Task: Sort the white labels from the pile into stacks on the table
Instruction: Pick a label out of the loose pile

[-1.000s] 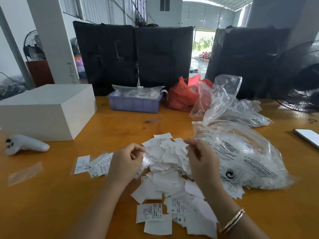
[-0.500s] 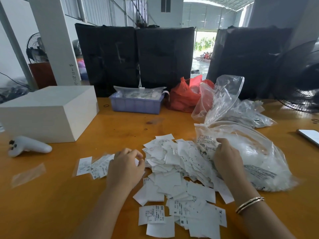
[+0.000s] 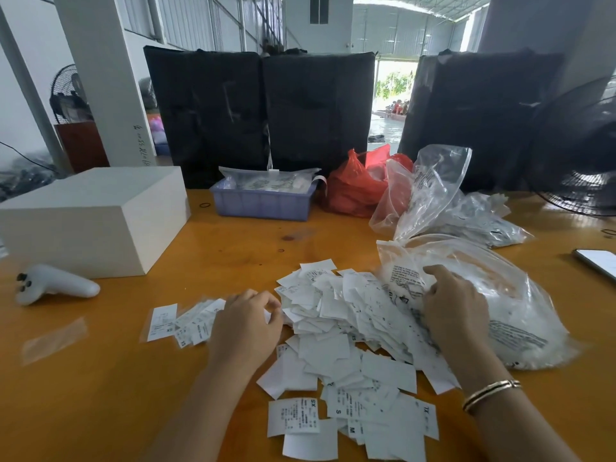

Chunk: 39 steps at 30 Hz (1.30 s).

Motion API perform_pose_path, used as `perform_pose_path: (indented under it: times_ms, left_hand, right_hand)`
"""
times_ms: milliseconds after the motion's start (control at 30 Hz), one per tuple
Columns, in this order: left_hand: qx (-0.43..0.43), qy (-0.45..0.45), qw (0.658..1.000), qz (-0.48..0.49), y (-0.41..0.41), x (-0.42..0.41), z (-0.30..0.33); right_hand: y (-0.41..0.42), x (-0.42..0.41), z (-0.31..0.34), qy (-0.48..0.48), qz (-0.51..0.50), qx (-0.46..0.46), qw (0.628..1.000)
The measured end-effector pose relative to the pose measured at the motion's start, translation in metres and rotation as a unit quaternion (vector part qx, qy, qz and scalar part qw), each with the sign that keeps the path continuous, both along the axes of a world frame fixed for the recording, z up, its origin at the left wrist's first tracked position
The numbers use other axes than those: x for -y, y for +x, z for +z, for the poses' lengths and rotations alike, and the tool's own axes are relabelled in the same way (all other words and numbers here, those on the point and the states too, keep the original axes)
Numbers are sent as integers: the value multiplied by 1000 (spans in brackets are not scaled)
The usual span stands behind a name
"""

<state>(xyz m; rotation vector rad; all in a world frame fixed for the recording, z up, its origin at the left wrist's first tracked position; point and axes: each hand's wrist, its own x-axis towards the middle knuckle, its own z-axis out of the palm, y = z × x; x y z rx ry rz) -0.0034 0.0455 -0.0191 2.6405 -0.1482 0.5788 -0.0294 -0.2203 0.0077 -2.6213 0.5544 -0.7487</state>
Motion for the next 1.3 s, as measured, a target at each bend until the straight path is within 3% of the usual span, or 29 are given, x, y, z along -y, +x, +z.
perform_pose_path:
  times_ms: [133,267,367,433,533,633,667,833,1000,1133,1233,1300]
  left_hand:
    - [9,-3,1000,-5,-1,1,-1]
    - [23,-5,999,-21,-1,3,1]
    - [50,-23,995,-78,-3,6,2]
    - [48,-75,986,-138,-5,10,4]
    - [-19,-209,946,-246,-13,19,9]
    - [-128,-338,879,-311,-20,24,11]
    - [-149,-346,873,-311,-20,25,9]
    - [-141,-347,895,-241,-15,28,7]
    - [-151,-413,871,-221,-14,26,10]
    - [-160,-421,864,-225,-14,25,12]
    - [-162,-421,866,-214,-15,25,14]
    - [-189,-474,829,-230,-17,26,16]
  right_hand:
    - [2,3,-6,-38,-15,55,998]
    - [0,2,-3,-76,2,192,979]
    - [-4,-11,5,-100,77,312,942]
    - [-11,-33,7,-42,189,333,923]
    - [-24,-66,7,124,322,258,903]
    - [-29,-88,-2,289,358,150,875]
    - [-29,-92,-6,330,357,125,865]
    - [-28,-95,-14,441,324,80,833]
    - [-28,-92,-17,498,314,37,808]
    - [-28,-91,-16,608,311,19,730]
    - [-26,-88,-17,608,291,18,738]
    - [-25,-87,-18,636,294,28,713]
